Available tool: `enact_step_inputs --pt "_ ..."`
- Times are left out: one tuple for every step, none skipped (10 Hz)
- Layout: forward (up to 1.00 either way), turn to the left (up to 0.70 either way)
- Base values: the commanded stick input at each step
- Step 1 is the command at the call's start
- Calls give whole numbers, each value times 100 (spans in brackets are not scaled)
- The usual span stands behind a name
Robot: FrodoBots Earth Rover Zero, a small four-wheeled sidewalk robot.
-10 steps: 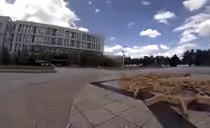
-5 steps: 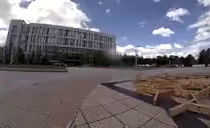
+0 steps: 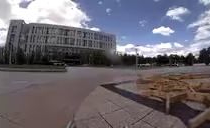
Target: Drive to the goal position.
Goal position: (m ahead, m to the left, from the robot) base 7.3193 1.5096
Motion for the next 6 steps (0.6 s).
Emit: enact_step_inputs --pt "70 0" --pt "70 17" --pt "70 34" --pt "70 35" --pt "70 35" --pt "70 35"
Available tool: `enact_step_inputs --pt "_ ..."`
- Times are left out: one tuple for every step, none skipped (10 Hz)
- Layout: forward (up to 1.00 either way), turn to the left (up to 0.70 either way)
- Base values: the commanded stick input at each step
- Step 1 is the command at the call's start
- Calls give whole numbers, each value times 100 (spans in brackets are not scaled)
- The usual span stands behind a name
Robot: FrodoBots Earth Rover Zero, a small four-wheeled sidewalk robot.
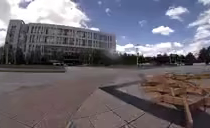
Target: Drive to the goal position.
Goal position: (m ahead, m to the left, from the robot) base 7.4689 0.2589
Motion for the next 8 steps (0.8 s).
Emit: enact_step_inputs --pt "70 23" --pt "70 1" --pt "70 0" --pt "70 0" --pt "70 0" --pt "70 0" --pt "70 0" --pt "70 0"
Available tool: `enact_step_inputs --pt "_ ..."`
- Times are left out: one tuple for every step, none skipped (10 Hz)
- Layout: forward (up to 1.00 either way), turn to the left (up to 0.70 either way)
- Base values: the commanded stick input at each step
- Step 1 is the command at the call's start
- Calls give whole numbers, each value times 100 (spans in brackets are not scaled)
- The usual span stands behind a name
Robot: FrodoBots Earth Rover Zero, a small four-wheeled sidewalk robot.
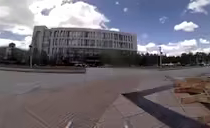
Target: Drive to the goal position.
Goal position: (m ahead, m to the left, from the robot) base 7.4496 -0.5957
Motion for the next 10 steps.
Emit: enact_step_inputs --pt "70 0" --pt "70 0" --pt "70 0" --pt "70 0" --pt "70 0" --pt "70 0" --pt "70 0" --pt "70 0" --pt "70 0" --pt "70 0"
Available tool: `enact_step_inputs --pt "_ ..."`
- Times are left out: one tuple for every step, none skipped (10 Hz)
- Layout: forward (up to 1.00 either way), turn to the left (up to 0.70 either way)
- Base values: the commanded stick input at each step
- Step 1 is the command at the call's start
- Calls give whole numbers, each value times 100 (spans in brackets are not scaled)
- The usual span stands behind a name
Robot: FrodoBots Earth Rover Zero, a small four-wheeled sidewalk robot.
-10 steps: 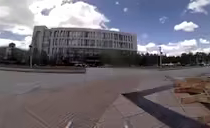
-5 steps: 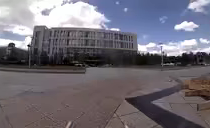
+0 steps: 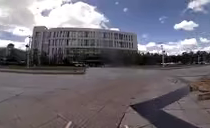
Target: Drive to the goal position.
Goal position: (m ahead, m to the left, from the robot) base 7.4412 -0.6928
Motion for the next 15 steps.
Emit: enact_step_inputs --pt "70 0" --pt "70 0" --pt "70 0" --pt "70 0" --pt "70 0" --pt "70 0" --pt "70 0" --pt "70 0" --pt "70 0" --pt "70 0" --pt "70 0" --pt "70 0" --pt "70 0" --pt "70 0" --pt "70 0"
